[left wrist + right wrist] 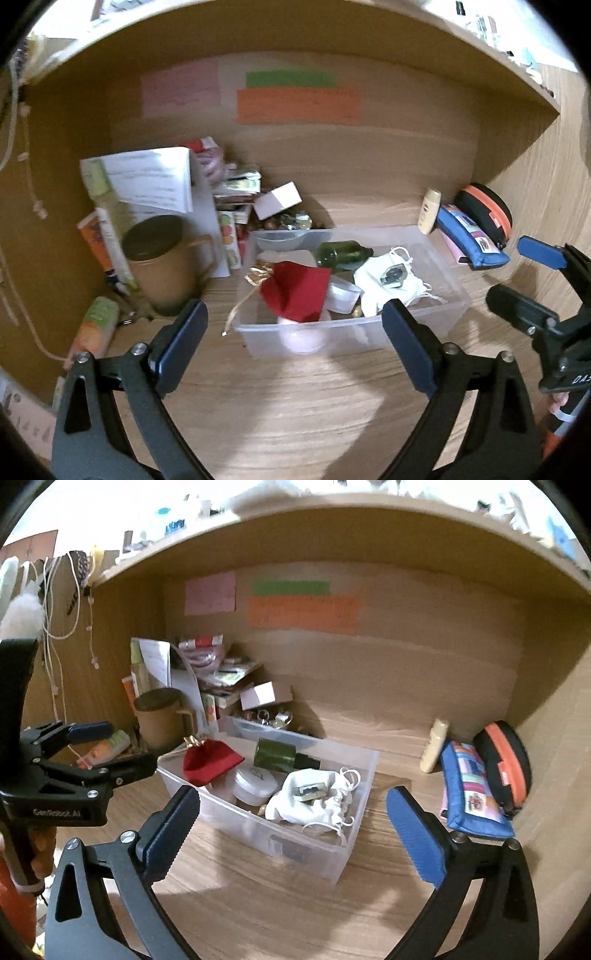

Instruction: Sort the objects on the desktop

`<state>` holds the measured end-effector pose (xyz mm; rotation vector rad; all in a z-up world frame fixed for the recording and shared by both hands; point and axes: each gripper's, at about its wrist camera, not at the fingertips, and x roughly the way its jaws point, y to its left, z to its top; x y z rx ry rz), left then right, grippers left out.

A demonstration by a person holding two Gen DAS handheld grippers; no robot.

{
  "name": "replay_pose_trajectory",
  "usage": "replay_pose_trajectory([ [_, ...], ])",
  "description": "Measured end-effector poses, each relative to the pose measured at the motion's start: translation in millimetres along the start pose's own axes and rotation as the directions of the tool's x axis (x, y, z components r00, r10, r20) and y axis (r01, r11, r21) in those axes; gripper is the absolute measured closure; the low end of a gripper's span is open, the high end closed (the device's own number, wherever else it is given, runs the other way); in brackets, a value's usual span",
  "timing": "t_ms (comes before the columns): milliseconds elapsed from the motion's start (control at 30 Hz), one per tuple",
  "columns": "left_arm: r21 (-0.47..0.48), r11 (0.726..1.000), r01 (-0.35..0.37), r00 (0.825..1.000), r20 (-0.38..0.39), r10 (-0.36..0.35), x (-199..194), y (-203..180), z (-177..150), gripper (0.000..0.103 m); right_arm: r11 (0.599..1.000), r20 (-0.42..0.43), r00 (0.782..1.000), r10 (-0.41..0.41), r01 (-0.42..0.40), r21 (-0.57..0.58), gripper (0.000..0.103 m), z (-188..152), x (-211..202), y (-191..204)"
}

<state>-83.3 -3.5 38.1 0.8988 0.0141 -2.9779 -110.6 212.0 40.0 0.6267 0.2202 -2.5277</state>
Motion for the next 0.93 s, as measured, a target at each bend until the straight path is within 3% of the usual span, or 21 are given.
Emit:
replay_pose_trajectory([
  [433, -0.032, 0.998, -0.049, 0.995, 0.087, 0.051, -54, -3, -24, 0.002, 0.999, 0.058, 0.998, -0.029, 0.028, 0.023, 0.0, -19, -49, 25],
  [933, -0.007, 1.0, -0.029, 0.995, 0.09, 0.029, -54, -20, -37, 0.001, 0.996, 0.014, 0.999, -0.038, 0.036, 0.082, 0.0, -35, -48, 13],
])
